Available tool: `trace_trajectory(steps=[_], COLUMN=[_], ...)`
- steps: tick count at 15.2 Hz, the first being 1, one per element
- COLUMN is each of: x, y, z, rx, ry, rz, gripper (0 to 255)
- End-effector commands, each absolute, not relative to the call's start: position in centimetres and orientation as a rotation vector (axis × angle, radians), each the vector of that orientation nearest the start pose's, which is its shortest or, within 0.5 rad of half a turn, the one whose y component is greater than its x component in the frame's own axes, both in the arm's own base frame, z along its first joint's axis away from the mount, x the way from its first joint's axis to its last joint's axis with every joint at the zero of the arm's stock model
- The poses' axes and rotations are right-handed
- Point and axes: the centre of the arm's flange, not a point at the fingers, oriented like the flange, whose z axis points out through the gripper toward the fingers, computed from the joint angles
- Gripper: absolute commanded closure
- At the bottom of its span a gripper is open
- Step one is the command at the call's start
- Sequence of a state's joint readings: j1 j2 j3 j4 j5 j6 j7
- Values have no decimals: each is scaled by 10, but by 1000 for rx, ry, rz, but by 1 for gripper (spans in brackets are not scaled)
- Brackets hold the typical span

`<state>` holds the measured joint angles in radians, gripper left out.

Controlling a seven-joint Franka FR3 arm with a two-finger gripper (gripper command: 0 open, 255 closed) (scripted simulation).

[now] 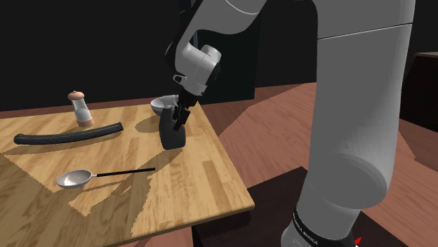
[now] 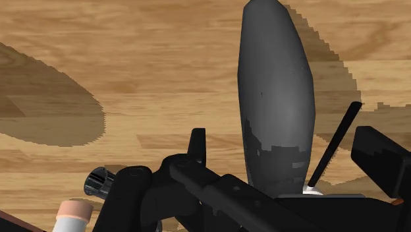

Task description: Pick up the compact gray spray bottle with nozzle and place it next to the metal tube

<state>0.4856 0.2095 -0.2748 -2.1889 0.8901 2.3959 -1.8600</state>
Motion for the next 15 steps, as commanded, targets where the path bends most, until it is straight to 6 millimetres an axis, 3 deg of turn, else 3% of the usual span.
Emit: trace_trajectory(steps=[1, 5, 6, 15], x=[543, 543, 543, 543], y=[124, 124, 124, 124], z=[296, 296, 296, 296], rx=[-2081, -2081, -2081, -2081], ry=[-1770, -1770, -1770, -1770], rz=[-577, -577, -577, -577], gripper=[0, 0, 255, 255])
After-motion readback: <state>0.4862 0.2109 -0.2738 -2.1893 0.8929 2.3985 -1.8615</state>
